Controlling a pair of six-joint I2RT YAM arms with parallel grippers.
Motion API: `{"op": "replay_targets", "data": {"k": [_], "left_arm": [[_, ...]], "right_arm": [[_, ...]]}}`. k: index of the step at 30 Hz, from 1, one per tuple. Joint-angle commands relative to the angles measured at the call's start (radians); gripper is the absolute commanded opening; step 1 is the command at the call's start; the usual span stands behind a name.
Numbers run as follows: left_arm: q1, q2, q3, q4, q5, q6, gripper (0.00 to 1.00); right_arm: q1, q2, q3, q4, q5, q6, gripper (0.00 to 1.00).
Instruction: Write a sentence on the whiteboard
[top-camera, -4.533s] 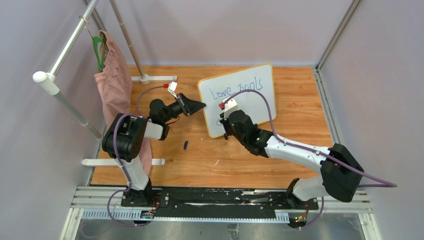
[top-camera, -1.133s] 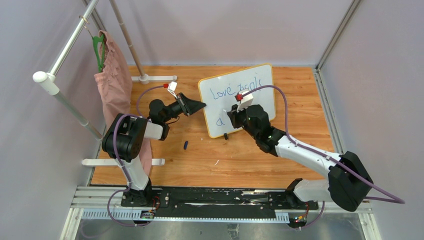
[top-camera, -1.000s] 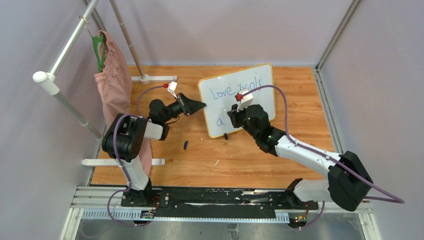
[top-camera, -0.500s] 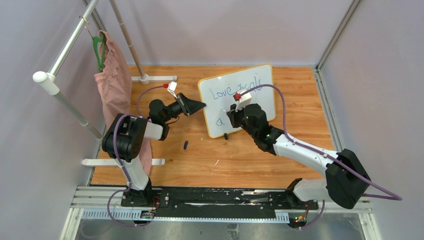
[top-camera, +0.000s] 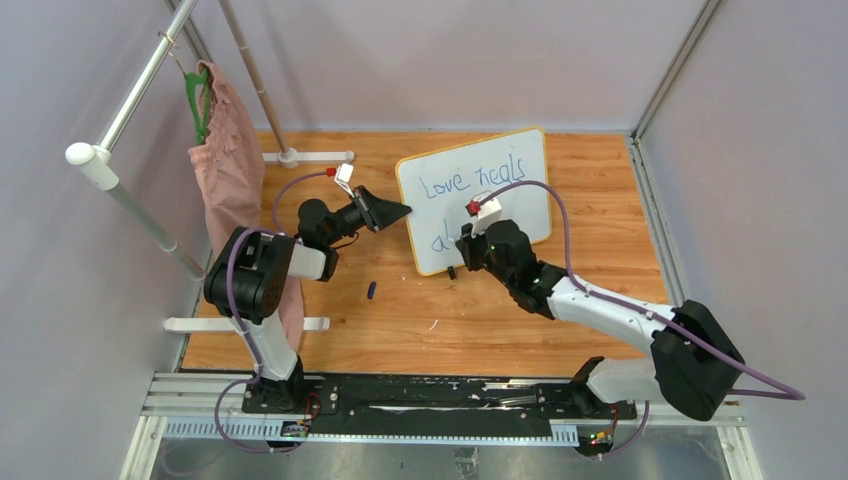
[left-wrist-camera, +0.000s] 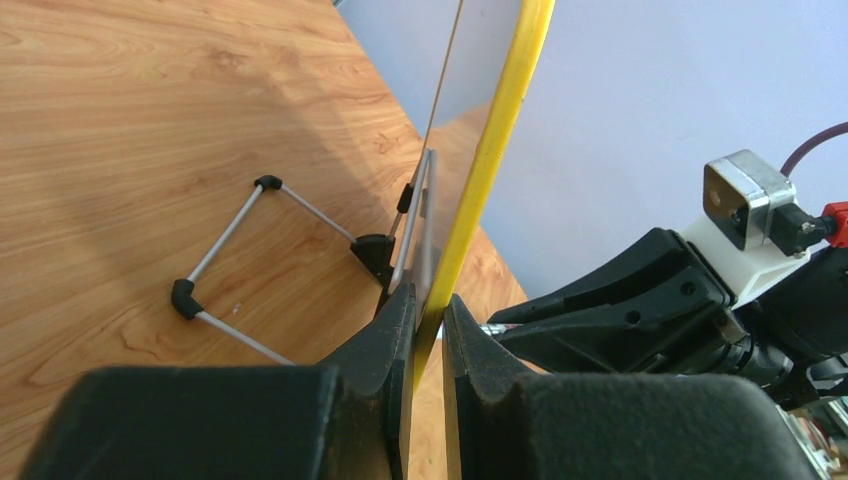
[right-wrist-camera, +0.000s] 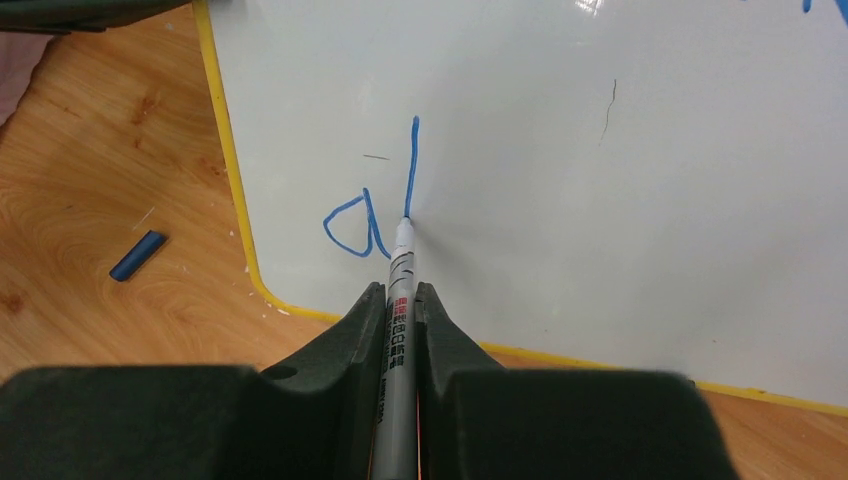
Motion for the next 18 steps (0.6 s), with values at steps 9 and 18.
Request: {"op": "replay_targets", "data": {"k": [9,18], "left_arm": [[-0.007,-0.019,-0.004,0.033,0.011,-0.024,0.06],[-0.008,-0.019,-0.004,0.035,0.011,-0.025,0.06]], "right_arm": [[0.012,-0.018,-0.029,-0.097,0.068,0.023,0.0],[0.012,-0.087,-0.022,-0.098,0.095,0.03,0.0]]}}
